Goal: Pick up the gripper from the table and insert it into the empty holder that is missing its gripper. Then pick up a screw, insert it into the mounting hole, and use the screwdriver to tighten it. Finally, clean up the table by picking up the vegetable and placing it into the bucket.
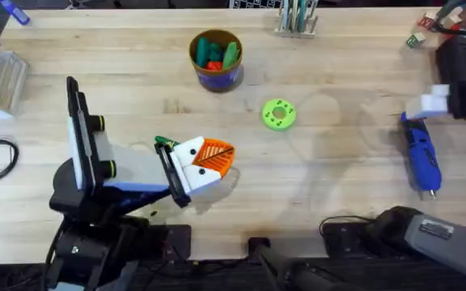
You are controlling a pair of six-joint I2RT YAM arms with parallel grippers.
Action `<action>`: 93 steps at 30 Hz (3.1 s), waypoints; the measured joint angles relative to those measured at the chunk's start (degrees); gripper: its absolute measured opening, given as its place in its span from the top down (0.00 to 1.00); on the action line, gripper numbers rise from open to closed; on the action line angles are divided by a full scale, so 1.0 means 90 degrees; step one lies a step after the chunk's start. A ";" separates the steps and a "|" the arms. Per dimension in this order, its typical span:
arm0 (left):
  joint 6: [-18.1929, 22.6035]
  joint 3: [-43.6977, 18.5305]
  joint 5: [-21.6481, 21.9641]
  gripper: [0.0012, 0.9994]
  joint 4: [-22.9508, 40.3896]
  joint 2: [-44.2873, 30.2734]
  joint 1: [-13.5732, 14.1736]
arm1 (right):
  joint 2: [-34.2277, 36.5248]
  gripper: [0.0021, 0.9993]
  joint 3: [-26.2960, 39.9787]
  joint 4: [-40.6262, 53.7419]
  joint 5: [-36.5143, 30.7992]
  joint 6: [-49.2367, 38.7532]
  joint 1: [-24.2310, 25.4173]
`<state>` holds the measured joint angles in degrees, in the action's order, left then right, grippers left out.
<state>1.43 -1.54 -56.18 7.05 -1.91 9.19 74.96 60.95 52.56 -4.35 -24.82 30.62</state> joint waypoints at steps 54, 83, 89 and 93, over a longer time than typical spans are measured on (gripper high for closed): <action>0.0000 0.0000 0.0000 0.99 0.0002 0.0000 0.0000 | -0.0489 0.98 -0.0076 -0.0877 0.1125 0.0069 -0.0567; 0.0002 0.0000 0.0000 0.99 0.0000 0.0000 0.0000 | -0.2985 0.98 -0.2057 -0.8100 0.2446 0.3447 -0.7792; 0.0000 0.0000 0.0000 0.99 0.0000 0.0000 0.0000 | -0.2022 0.98 -0.2057 -0.9060 0.2471 0.3456 -0.8585; 0.0000 0.0000 0.0000 0.99 0.0001 0.0000 0.0000 | -0.1688 0.98 -0.2067 -0.9353 0.2471 0.3458 -0.8832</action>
<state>1.43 -1.54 -56.18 7.05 -1.91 9.19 59.77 42.35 -31.62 17.89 6.31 -48.87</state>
